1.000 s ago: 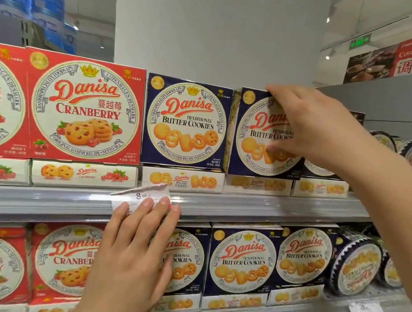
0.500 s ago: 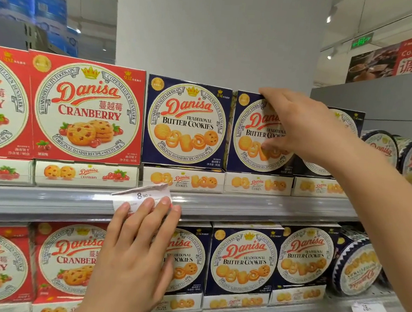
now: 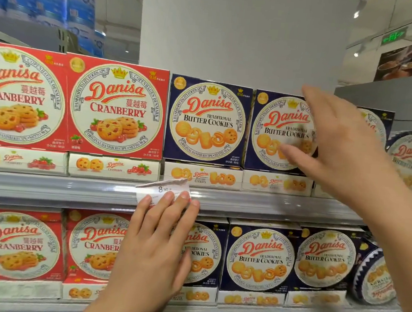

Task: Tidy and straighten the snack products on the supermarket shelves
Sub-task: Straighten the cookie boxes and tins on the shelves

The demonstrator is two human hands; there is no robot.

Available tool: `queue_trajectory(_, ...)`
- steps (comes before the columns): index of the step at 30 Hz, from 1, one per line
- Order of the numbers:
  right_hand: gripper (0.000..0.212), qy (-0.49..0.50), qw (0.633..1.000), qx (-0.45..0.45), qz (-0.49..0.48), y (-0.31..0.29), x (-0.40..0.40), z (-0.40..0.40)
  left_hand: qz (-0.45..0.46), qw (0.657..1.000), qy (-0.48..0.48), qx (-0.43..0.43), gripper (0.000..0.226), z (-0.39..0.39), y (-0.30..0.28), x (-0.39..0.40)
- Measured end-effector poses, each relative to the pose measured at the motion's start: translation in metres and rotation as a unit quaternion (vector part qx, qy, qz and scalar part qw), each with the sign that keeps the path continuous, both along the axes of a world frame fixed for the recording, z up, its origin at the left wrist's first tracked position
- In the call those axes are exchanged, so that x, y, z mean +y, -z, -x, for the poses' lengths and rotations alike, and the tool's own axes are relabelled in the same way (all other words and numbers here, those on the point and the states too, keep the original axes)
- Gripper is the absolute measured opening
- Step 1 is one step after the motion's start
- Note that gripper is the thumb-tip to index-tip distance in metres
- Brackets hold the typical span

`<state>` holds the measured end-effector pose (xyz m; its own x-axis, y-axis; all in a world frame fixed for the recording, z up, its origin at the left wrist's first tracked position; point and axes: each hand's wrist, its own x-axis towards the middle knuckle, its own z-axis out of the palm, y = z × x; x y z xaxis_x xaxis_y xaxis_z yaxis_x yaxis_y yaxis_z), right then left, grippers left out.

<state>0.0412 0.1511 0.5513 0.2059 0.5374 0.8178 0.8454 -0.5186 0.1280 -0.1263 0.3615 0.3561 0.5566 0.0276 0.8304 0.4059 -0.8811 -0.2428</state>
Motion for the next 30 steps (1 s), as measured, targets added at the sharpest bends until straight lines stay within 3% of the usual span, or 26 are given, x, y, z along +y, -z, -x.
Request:
queue_trajectory(4,0.066,-0.121,0.99,0.065,-0.038,0.069,-0.017,0.029,0.023,1.0,-0.006,0.016,0.074,0.003,-0.002,-0.006)
queue_trajectory(8,0.057,-0.196,0.96,0.199,-0.039,0.146,-0.02,0.041,0.057,0.998,0.024,0.023,0.066,0.012,-0.008,-0.014)
queue_trajectory(13,0.042,-0.237,0.889,0.39,-0.045,0.244,-0.024,0.051,0.185,0.974,0.127,-0.019,0.043,0.04,0.01,-0.039)
queue_trajectory(15,0.038,-0.228,0.882,0.411,-0.022,0.275,-0.027,0.055,0.237,0.961,0.142,-0.013,0.04,0.056,0.032,-0.052)
queue_trajectory(20,0.043,-0.224,0.84,0.493,0.038,0.332,-0.03,0.061,0.406,0.908,0.102,0.006,0.042,0.099,0.098,-0.072)
queue_trajectory(30,0.06,-0.215,0.789,0.54,0.2,0.406,-0.023,0.106,0.527,0.848,-0.027,0.043,0.052,0.218,0.197,-0.07)
